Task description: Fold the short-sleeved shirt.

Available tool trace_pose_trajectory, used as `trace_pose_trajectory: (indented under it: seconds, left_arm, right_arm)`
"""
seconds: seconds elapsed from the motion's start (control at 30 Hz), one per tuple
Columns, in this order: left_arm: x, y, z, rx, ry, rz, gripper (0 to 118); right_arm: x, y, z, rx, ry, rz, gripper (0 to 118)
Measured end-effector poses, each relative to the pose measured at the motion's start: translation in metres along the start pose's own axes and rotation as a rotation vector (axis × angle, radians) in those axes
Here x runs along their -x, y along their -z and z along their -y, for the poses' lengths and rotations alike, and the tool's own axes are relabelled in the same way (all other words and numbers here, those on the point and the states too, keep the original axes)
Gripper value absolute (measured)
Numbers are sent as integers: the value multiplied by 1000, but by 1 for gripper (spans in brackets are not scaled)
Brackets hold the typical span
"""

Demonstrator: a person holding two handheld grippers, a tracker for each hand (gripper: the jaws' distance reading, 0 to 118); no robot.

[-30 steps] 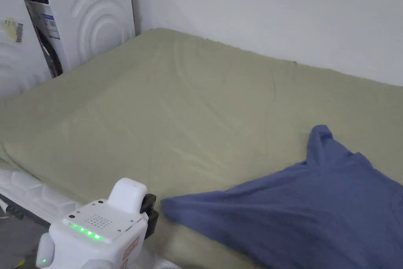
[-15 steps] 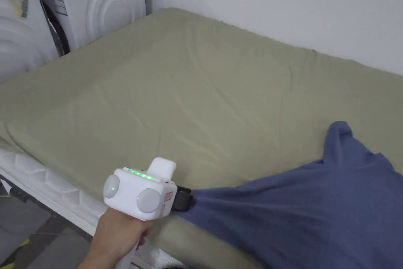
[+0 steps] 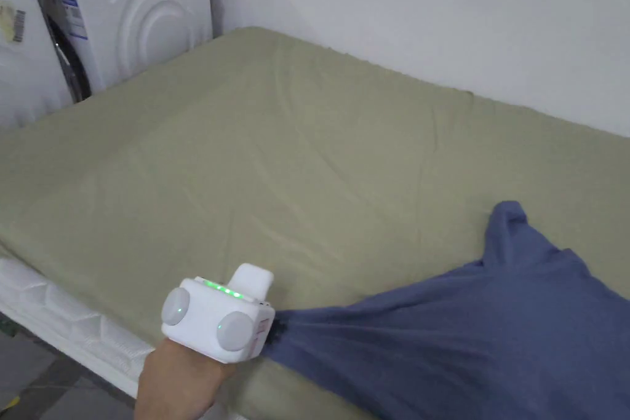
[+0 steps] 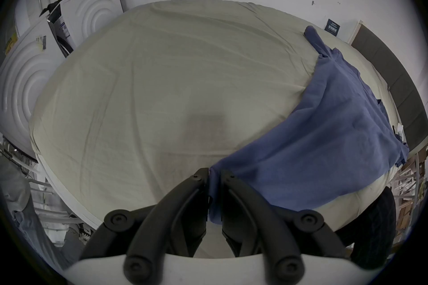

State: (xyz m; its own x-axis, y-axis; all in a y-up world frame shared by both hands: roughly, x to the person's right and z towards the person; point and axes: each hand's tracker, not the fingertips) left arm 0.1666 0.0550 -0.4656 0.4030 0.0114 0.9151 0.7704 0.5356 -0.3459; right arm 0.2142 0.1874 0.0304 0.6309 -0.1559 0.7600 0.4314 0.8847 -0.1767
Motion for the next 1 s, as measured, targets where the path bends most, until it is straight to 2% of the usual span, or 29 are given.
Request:
trace_pose_trajectory:
  seconds: [0.17,0.33,0.47,0.67,0.8,0.9,0.93,0.97,1.0]
  left_arm:
    - [-8,-11,-2,-48,32,-47,9]
    - [-16,-29,-3,-97,37,-44,0]
    - [-15,-41,-7,-119,4,-1,0]
    - [-16,-45,-13,-130,4,22,0]
    - [-23,-50,-19,-130,-8,36,0]
    - [-26,-59,-23,-152,-24,35,0]
    - [-27,-63,-25,-163,-31,35,0]
    - [-27,-65,-26,-167,-33,39,0]
    - [-26,-67,-29,-162,-36,44,0]
  right_arm:
    - [-6,8,-7,4,1,0,7]
    - [-19,41,-32,49,-73,24,7]
    - [-43,90,-57,108,-120,24,7]
    - [-97,209,-105,304,-185,40,8]
    - [-136,307,-130,451,-161,42,14]
    - [-157,369,-143,475,-150,86,21]
    - [-165,386,-147,470,-152,88,34]
    - [-171,401,-149,464,-154,90,60]
    - [-176,418,-151,464,-161,93,95]
